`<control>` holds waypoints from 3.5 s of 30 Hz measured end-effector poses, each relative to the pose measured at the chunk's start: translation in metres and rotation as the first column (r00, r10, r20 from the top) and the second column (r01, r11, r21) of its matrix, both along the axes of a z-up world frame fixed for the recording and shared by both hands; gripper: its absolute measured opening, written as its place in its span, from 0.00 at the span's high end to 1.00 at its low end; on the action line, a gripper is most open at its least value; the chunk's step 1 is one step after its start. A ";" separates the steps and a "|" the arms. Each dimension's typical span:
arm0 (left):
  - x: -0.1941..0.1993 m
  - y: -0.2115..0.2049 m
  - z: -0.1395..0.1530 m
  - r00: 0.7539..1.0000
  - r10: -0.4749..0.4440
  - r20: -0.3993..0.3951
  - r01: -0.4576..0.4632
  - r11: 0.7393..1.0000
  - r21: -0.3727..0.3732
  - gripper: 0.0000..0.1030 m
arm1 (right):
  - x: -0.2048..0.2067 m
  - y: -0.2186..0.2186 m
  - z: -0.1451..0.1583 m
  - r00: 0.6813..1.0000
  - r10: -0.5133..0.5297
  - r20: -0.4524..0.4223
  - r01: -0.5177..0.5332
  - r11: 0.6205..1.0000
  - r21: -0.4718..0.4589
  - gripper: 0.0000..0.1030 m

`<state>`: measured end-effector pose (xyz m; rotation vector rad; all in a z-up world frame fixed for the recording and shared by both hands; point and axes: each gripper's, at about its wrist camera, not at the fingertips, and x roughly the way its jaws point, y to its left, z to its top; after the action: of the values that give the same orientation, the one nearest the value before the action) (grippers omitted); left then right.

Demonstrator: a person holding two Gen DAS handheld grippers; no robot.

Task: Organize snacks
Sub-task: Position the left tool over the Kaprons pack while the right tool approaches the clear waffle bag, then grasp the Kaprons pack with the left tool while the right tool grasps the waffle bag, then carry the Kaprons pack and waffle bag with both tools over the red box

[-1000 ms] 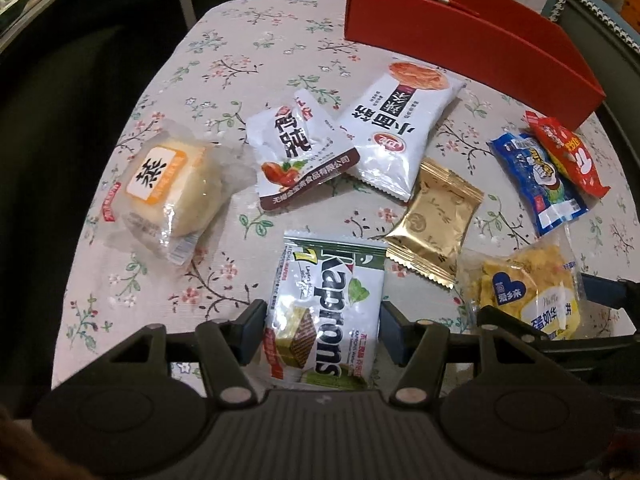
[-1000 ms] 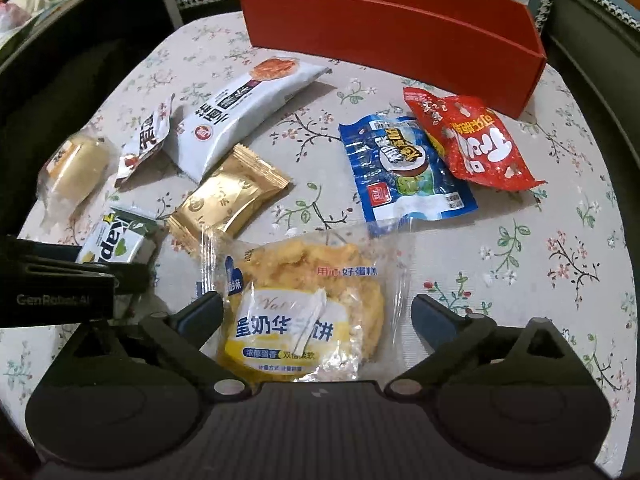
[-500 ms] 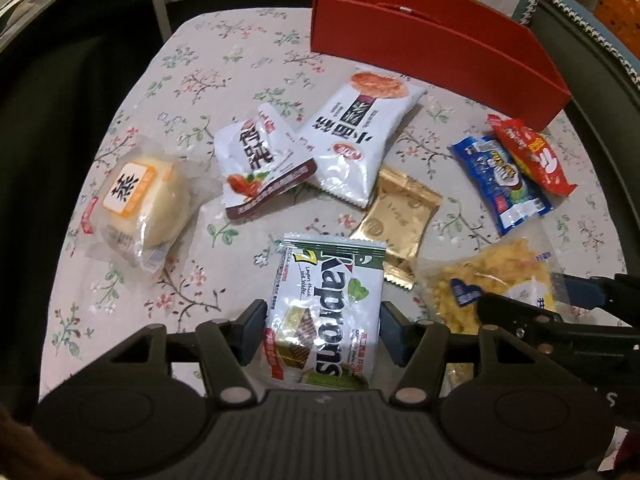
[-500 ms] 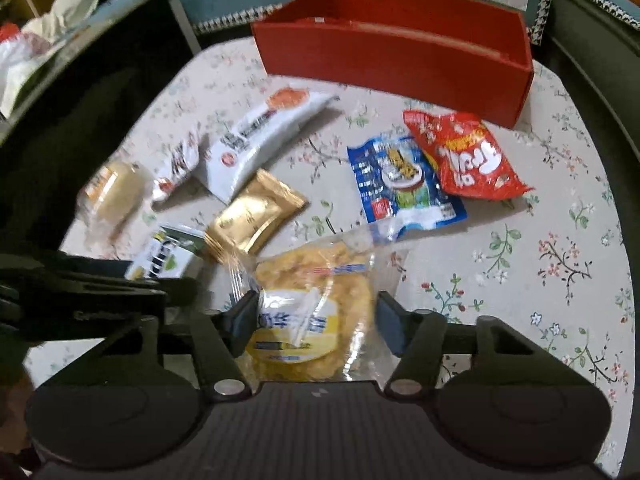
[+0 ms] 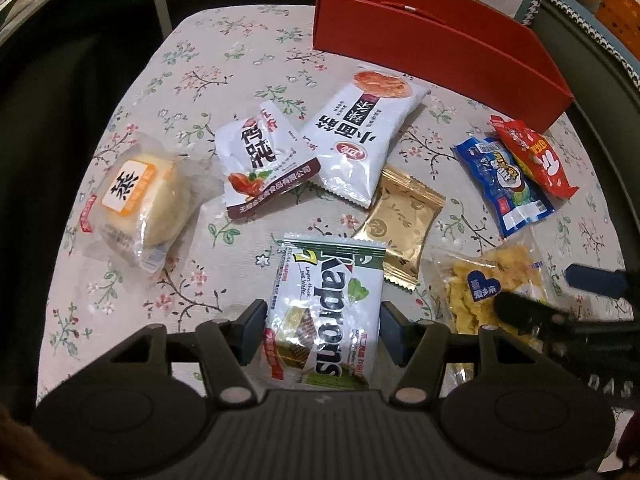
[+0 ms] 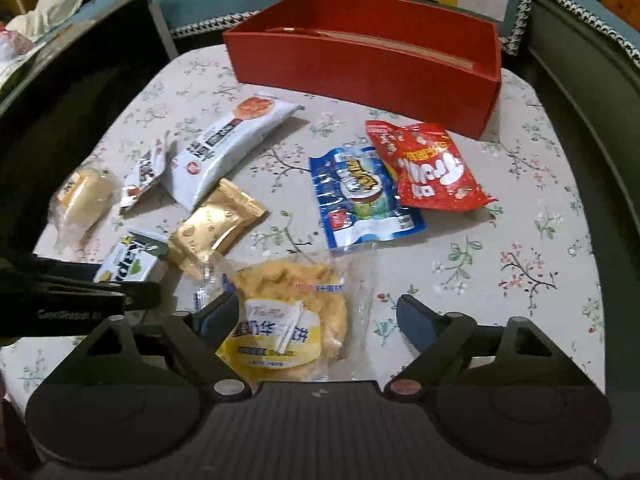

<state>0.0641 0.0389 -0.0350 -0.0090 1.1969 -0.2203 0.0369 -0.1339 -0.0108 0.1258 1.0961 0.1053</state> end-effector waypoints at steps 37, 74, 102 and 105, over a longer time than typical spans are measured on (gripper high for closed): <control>-0.008 -0.007 0.002 0.998 -0.044 0.041 0.041 0.997 0.067 0.17 | -0.006 -0.001 -0.005 1.000 0.018 0.022 -0.017 1.000 -0.019 0.37; 0.010 -0.024 0.043 0.991 -0.051 0.125 0.059 0.996 -0.061 0.16 | 0.003 -0.028 0.040 0.993 -0.049 0.112 0.030 0.986 0.166 0.52; 0.073 -0.061 0.073 0.971 -0.082 0.222 0.089 0.996 -0.022 0.16 | 0.057 -0.055 0.068 0.972 -0.098 0.212 0.063 0.984 0.168 0.52; 0.081 -0.066 0.074 0.970 -0.086 0.227 0.092 0.996 -0.019 0.16 | 0.064 -0.059 0.068 0.971 -0.105 0.215 0.069 0.983 0.168 0.52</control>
<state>0.1447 -0.0267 0.0388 0.0430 0.9676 -0.3097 0.1006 -0.1933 0.0571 0.2990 0.8550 0.1254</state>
